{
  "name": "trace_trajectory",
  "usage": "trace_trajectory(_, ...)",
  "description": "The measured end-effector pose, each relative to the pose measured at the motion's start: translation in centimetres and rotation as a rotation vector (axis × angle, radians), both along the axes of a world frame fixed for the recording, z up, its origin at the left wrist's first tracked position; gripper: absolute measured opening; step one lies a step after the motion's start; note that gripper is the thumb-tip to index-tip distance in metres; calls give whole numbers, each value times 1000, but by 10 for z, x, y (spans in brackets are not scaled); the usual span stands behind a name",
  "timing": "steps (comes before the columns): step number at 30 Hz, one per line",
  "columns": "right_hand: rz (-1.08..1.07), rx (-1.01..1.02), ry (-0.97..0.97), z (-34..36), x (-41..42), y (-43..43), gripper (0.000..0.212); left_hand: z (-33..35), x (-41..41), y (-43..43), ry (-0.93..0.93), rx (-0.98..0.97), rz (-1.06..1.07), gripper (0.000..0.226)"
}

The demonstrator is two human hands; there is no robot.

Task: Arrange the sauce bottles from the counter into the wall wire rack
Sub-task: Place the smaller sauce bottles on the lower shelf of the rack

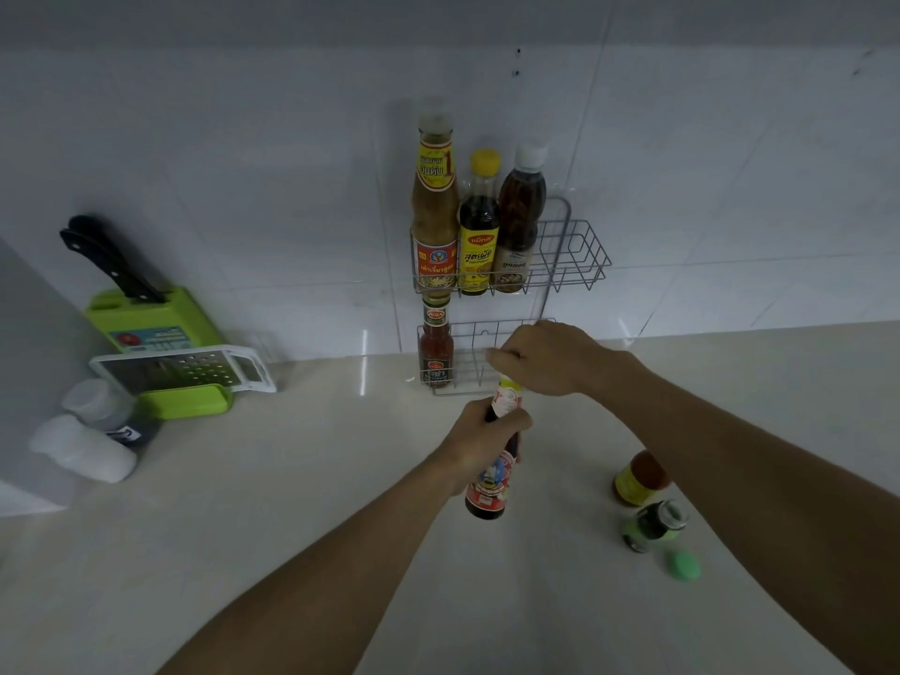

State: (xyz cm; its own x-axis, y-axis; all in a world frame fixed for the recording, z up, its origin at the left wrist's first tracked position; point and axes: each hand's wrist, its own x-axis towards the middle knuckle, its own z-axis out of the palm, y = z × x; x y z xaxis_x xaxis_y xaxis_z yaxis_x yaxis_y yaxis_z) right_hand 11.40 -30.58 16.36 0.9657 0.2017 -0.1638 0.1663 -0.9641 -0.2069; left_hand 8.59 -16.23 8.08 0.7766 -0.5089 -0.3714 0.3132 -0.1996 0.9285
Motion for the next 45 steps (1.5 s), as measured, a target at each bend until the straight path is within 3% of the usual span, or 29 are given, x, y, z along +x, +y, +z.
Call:
trace_trajectory(4,14,97,-155,-1,-1,1,49,4,3,-4,-61,32,72,12)
trace_trajectory(9,-12,-194,11,-2,0,7,40,-2,3,-7,-123,137,106,9)
trace_trajectory(14,88,-21,-48,9,-3,3,50,3,3,1,-72,59,9,8)
trace_trajectory(21,106,-190,-182,6,-3,12,33,2,3,-1,-100,50,95,11)
trace_trajectory(28,69,-225,-191,-1,-2,16,36,-2,2,-3,-100,58,152,13)
trace_trajectory(31,-51,-4,-98,-8,1,15,51,-3,2,-2,-87,47,169,11)
trace_trajectory(35,-311,606,246,10,1,9,52,5,13,1,-105,17,213,7)
trace_trajectory(39,-325,725,367,-8,-13,9,16,6,27,-2,-184,20,180,40)
trace_trajectory(41,-370,796,304,-27,-18,13,18,-2,30,-2,-197,46,144,39)
trace_trajectory(45,-320,649,180,-57,-21,18,27,-16,34,2,-219,131,80,35)
